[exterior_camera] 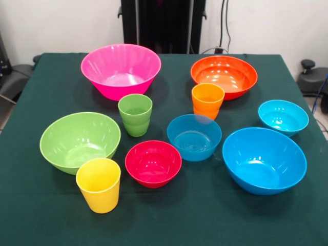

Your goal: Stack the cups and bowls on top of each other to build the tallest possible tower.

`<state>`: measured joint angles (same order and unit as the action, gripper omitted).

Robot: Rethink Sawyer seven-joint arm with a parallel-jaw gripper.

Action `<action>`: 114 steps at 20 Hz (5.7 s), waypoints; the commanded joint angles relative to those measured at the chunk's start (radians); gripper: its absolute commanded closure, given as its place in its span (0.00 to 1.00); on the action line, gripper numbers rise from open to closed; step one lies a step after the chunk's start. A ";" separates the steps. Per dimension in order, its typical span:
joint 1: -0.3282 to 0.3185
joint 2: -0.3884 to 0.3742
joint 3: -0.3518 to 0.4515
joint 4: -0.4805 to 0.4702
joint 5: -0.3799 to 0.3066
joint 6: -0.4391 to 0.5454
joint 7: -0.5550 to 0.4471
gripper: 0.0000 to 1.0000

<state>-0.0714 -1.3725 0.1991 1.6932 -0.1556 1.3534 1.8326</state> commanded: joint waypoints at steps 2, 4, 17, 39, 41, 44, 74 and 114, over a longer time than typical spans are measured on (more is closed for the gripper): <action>0.001 0.097 -0.027 0.195 0.008 -0.254 0.093 0.00; -0.003 0.126 -0.029 0.224 0.010 -0.330 0.094 0.00; -0.030 0.257 -0.032 0.312 0.041 -0.588 0.108 0.00; -0.128 0.162 -0.052 0.397 0.071 -0.497 0.002 0.00; -0.135 0.009 -0.083 0.398 0.091 -0.331 -0.063 0.00; -0.162 -0.066 -0.099 0.382 0.059 -0.249 -0.150 0.00; -0.146 -0.204 -0.085 0.349 0.094 -0.055 -0.099 0.00; -0.074 -0.159 -0.106 0.398 0.102 -0.298 -0.137 0.00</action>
<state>-0.1301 -1.6779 0.0836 1.9160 -0.0233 1.1639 1.8326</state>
